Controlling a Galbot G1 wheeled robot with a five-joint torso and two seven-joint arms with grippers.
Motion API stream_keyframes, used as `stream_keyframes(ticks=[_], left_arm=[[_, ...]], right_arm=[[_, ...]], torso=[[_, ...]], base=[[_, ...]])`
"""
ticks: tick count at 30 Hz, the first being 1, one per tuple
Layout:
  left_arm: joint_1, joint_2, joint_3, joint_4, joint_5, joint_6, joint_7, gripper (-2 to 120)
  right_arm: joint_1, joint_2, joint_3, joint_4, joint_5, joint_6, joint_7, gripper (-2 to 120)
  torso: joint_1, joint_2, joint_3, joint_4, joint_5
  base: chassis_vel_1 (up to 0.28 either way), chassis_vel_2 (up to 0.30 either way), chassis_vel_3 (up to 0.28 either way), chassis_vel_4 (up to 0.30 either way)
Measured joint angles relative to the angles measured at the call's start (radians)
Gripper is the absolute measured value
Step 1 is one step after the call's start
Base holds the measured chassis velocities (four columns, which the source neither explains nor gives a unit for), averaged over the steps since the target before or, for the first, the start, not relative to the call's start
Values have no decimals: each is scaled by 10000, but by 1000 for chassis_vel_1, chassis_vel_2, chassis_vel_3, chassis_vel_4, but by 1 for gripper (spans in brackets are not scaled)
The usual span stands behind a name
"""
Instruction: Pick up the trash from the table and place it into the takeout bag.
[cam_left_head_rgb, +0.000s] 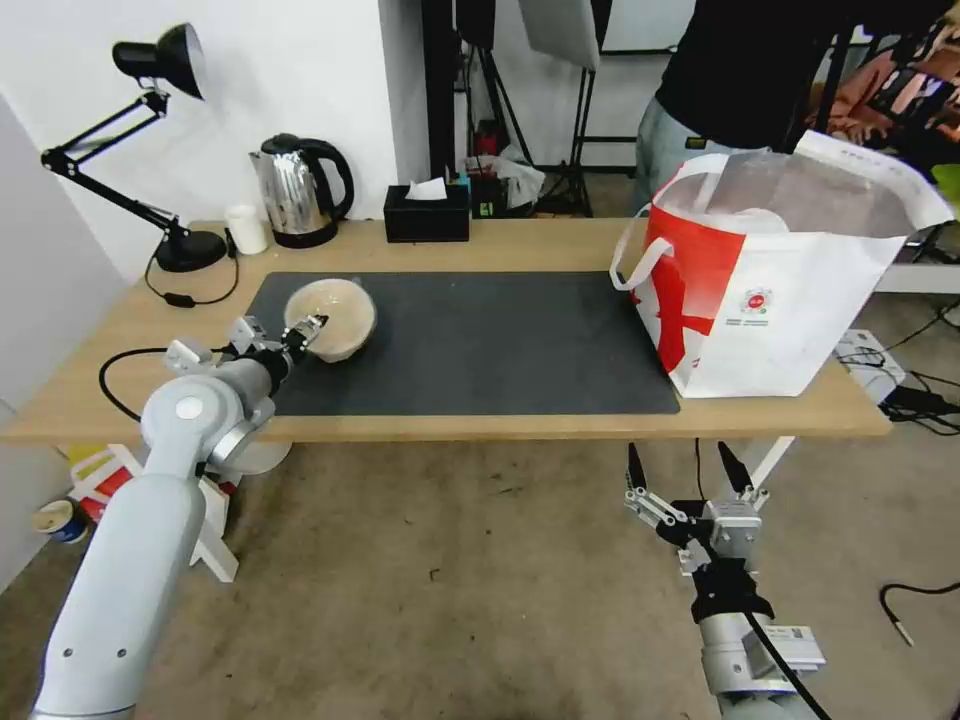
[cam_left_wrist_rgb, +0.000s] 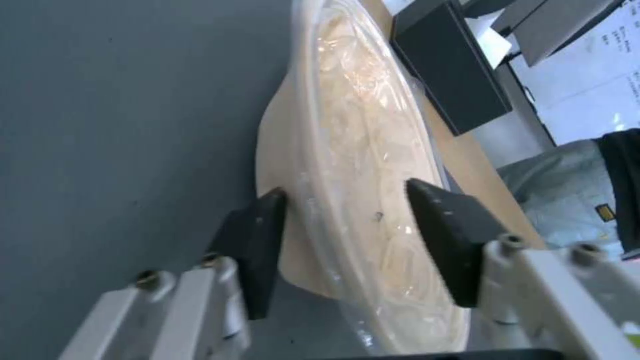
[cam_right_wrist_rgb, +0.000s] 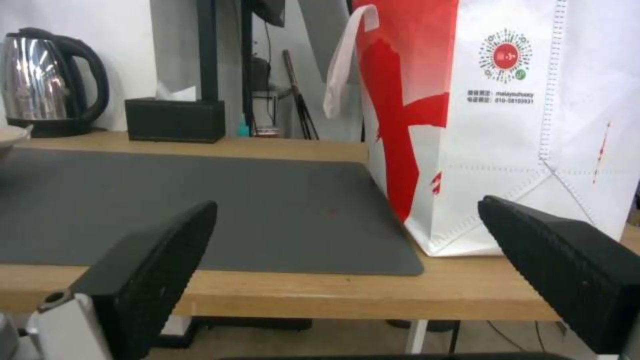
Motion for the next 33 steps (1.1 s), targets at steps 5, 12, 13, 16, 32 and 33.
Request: stream_keyframes(ticks=[5,12,13,16,32,33], left_arm=[[0,30,-2,-18,15,-11,0,30],[3,79,-20,-79,17,-31,0,1],[3,79,-20,-79,17,-31,0,1],[10,91,-33,-84,18,-48,2,0],[24,380,-91,-477,-158,-294,352,0],[-51,459,-91,-574,-247,-328,398,0]], right_arm=[[0,0,0,0,0,0,0,100],[0,0,0,0,0,0,0,100],[0,0,0,0,0,0,0,100],[0,0,0,-1,0,0,0,100],[0,0,0,0,0,0,0,100],[0,0,0,0,0,0,0,100]], torso=[[0,0,0,0,-1],[0,0,0,0,0],[0,0,0,0,0],[0,0,0,0,-1],[-2,0,0,1,-1],[-2,0,0,0,1]], base=[[0,0,0,0],[0,0,0,0],[0,0,0,0],[0,0,0,0],[0,0,0,0],[0,0,0,0]])
